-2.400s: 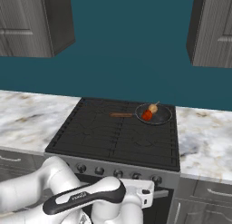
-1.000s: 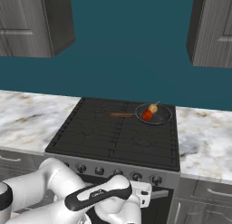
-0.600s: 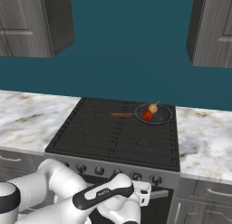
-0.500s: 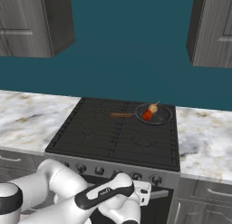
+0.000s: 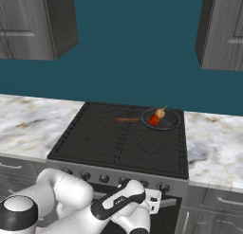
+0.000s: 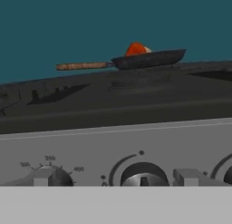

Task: Place the pan on the rear right burner on the stove. Then place the tomato and the onion in the pan and turn on the rear right burner.

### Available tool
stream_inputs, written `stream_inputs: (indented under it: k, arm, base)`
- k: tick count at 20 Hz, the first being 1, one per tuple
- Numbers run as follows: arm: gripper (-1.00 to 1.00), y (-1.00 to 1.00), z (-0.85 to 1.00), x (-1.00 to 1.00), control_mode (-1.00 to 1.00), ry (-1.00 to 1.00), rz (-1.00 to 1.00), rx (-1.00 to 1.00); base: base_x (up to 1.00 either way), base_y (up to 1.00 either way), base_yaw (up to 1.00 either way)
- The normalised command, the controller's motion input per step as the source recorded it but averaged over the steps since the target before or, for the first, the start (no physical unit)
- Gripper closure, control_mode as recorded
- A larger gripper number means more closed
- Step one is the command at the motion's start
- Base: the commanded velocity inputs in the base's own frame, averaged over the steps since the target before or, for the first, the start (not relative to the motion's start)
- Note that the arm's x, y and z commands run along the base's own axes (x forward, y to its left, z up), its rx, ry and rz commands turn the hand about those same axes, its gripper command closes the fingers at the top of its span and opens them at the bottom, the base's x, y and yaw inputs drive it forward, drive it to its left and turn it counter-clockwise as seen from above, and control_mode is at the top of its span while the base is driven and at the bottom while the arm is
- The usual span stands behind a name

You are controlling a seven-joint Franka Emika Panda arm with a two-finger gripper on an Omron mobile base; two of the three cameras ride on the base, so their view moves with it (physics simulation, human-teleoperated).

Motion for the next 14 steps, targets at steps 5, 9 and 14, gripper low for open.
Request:
stream_inputs:
  k: [5, 9, 14]
  arm:
    - [-1.00, -0.13, -0.22, 0.04, -1.00, 0.00, 0.00, 0.00]
    - [-1.00, 0.00, -0.21, 0.14, -1.00, 0.00, 0.00, 0.00]
    - [-1.00, 0.00, -0.16, 0.24, -1.00, 0.00, 0.00, 0.00]
  base:
    - [0.00, 0.00, 0.00]
    - [0.00, 0.00, 0.00]
    - [0.00, 0.00, 0.00]
